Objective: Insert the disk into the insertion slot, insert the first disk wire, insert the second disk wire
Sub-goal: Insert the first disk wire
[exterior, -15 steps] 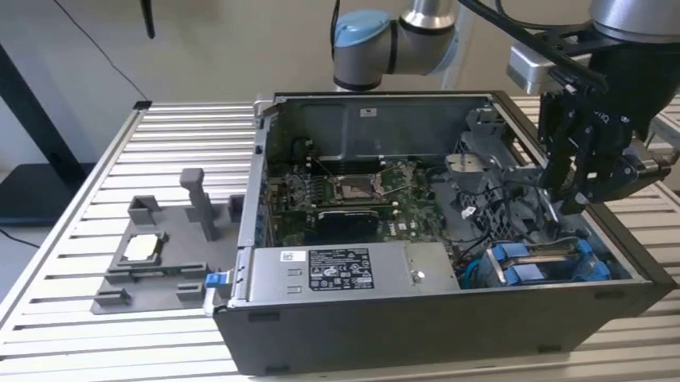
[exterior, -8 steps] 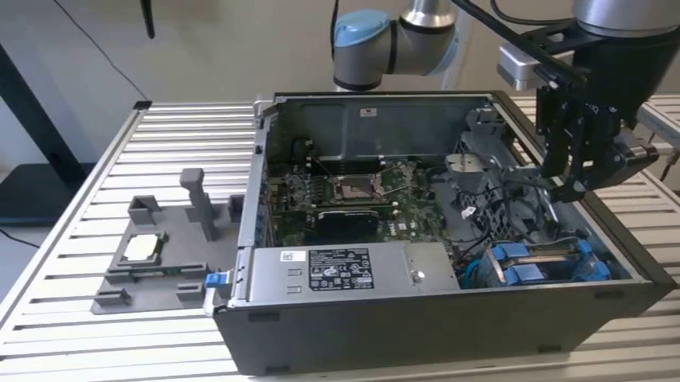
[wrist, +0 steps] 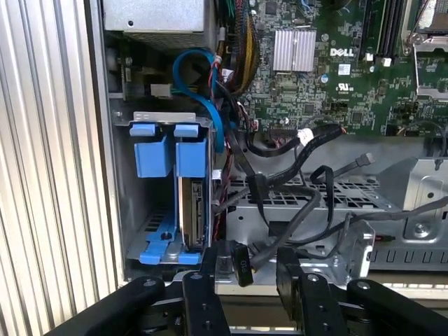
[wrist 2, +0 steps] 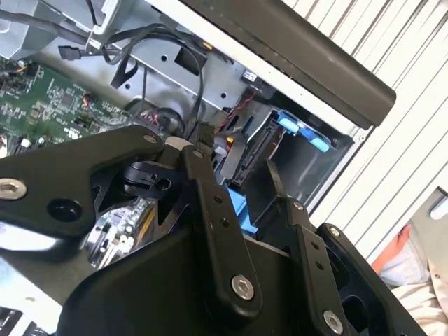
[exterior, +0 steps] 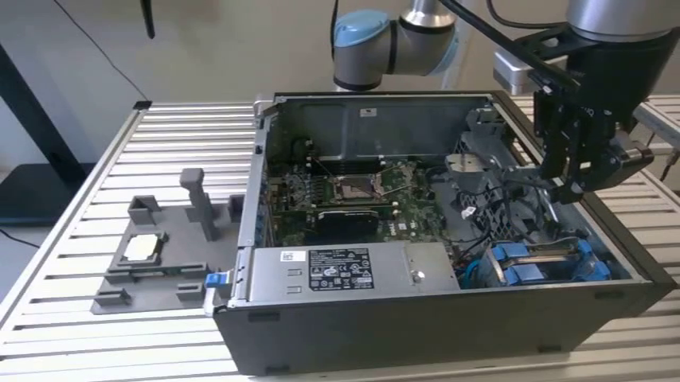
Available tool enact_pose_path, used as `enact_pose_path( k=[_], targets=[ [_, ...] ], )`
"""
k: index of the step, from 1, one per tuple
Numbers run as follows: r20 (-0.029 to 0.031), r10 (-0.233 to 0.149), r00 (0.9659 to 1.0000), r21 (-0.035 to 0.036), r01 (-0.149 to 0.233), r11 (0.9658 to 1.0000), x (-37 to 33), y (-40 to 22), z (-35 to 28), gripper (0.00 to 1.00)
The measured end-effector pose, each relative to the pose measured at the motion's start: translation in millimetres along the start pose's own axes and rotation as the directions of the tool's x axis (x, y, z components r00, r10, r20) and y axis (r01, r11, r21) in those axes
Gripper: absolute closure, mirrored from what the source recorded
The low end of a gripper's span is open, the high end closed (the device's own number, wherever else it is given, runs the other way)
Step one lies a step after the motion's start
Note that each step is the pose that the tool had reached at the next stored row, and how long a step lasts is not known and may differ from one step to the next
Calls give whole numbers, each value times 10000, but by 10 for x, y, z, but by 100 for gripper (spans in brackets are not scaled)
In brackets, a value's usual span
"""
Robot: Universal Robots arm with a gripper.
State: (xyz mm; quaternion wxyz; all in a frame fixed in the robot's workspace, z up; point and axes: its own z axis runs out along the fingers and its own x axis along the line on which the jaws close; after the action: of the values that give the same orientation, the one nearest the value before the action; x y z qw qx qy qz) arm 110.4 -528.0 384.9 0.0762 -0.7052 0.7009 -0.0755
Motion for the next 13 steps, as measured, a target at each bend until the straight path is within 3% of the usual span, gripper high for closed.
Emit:
enact_pose_path(
  k=[13],
  targets=[
    [-24,-4,10000,7,4,10000,41,6,1,53]
  ],
)
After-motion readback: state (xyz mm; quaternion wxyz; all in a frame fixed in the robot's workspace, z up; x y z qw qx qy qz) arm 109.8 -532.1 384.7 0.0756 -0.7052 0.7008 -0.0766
